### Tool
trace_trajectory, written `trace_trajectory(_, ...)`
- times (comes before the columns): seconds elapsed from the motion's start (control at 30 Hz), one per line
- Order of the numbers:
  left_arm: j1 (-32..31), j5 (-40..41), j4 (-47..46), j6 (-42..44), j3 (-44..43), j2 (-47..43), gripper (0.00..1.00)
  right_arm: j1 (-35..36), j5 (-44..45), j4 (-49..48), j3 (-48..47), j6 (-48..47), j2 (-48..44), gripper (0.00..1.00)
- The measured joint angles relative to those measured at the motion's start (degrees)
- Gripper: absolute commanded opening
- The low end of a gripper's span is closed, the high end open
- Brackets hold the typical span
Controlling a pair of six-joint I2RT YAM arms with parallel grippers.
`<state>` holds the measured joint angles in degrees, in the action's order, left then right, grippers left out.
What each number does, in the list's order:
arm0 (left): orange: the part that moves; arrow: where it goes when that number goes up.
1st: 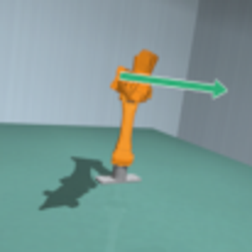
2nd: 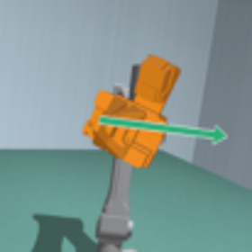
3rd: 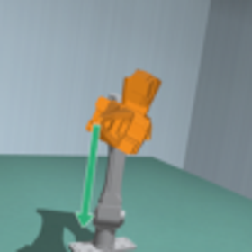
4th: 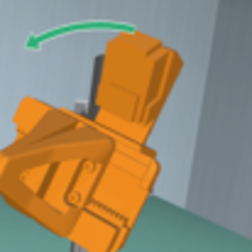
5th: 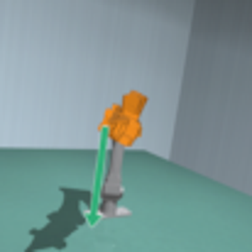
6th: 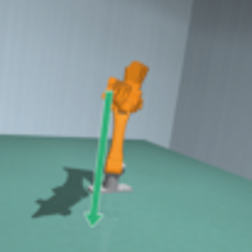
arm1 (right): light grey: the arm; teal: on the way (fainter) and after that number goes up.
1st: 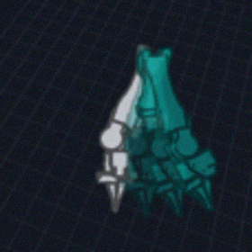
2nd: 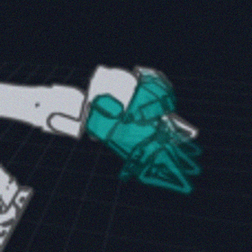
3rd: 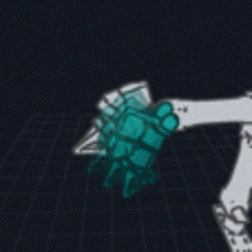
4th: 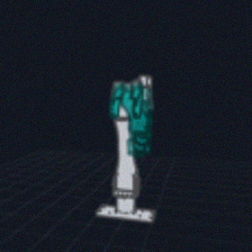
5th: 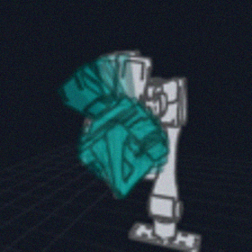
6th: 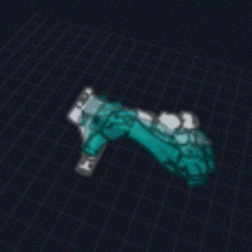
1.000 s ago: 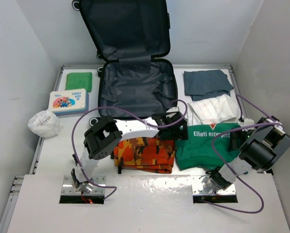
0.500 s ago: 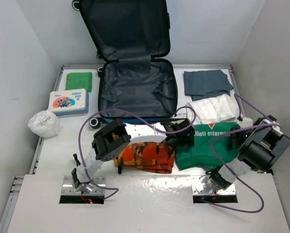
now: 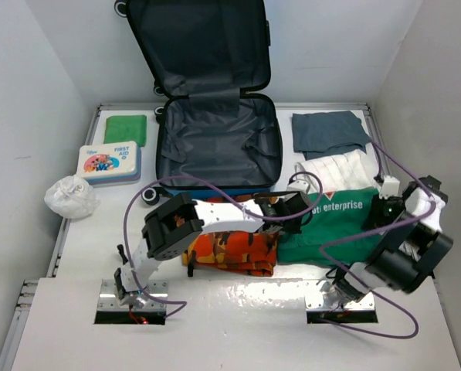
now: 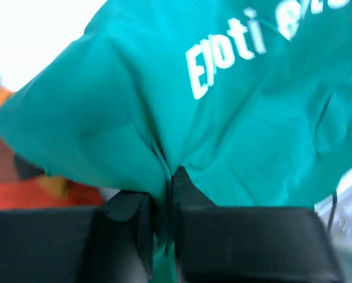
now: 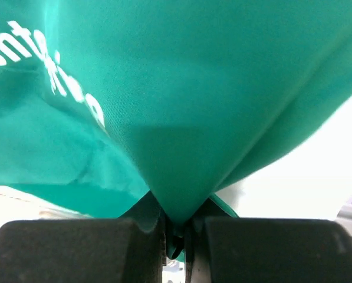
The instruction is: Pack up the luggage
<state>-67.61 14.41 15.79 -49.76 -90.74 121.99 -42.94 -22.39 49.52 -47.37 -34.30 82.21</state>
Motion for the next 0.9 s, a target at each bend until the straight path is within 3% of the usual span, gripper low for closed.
trace_trajectory(0.13,-2.3,3.1,-2.2,4.3,3.2,-5.1,0.01,0.3,-3.4,5.9,-2.4,0.1,-8.4,0.00)
trace_trajectory(0.23,-3.3,4.9,-2.9,7.9,3.3,-8.0,0.00,0.3,-5.2,10.6,-6.1,0.4,-12.5,0.00)
trace_trajectory(0.5,-1.6,7.4,1.2,18.3,-5.0,-13.1,0.00,1.0,-10.1,16.7,-20.9,7.8,-15.5,0.00)
trace_trajectory(0.67,9.5,2.7,3.5,21.7,-5.5,-19.1,0.00,6.2,-14.8,14.6,-29.8,18.7,-11.8,0.00)
trace_trajectory(0.9,27.5,-5.5,5.1,25.6,-1.7,-27.5,0.00,31.1,-14.2,5.1,-34.8,34.1,-3.7,0.00)
